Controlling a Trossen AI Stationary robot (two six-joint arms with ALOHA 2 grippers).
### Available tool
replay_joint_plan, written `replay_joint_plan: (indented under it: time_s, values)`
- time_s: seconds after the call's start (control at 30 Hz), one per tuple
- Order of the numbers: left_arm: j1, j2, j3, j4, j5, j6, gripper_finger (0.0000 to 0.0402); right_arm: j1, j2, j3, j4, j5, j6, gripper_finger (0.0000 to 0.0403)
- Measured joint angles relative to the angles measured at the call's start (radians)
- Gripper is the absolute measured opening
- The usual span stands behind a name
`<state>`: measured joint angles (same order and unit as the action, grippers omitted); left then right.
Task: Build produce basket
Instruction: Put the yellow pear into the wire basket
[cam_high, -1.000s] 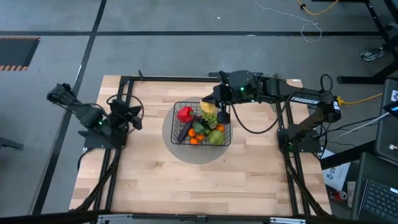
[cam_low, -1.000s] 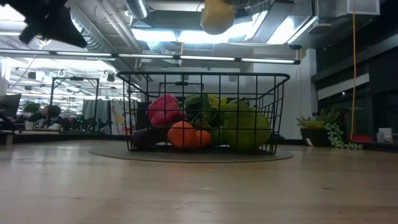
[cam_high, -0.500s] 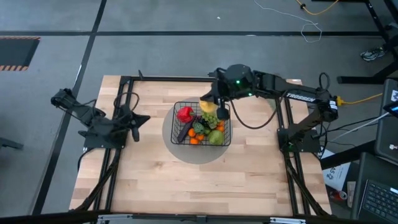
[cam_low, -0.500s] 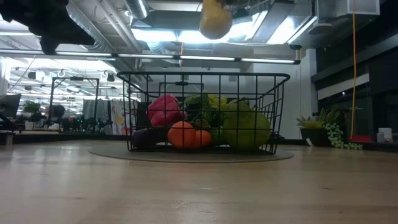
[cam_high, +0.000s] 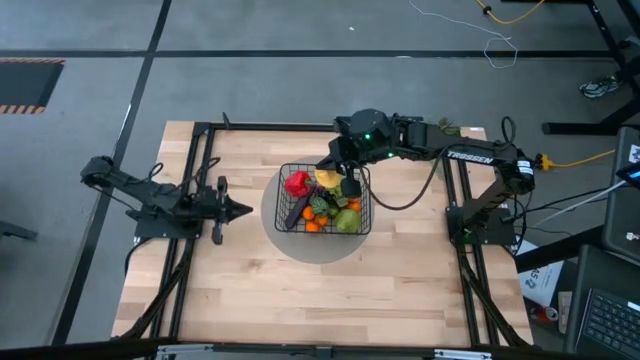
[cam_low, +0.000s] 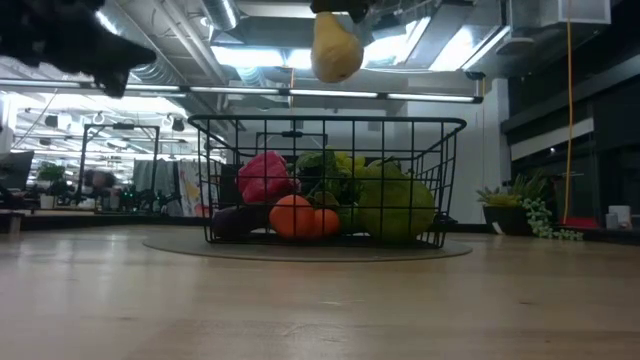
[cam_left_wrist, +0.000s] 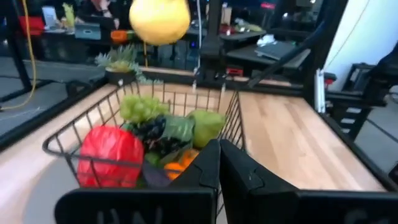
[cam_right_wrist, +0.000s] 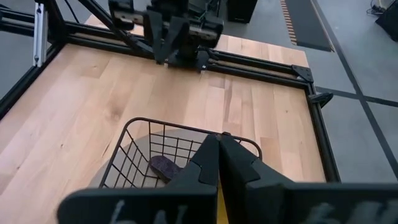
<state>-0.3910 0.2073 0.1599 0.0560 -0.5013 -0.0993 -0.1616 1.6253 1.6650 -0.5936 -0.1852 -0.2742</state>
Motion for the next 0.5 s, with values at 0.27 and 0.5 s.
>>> replay_joint_plan:
  time_s: [0.27,0.5]
  values:
    - [0.089,0.0,-0.03,0.0,0.156,0.021,0.0,0.0,0.0,0.0,-0.001,0.0,-0.024,0.0]
    - [0.197,0.0,-0.03,-0.03,0.257,0.07,0.0,-0.003,0.0,0.0,-0.007,0.0,-0.023,0.0]
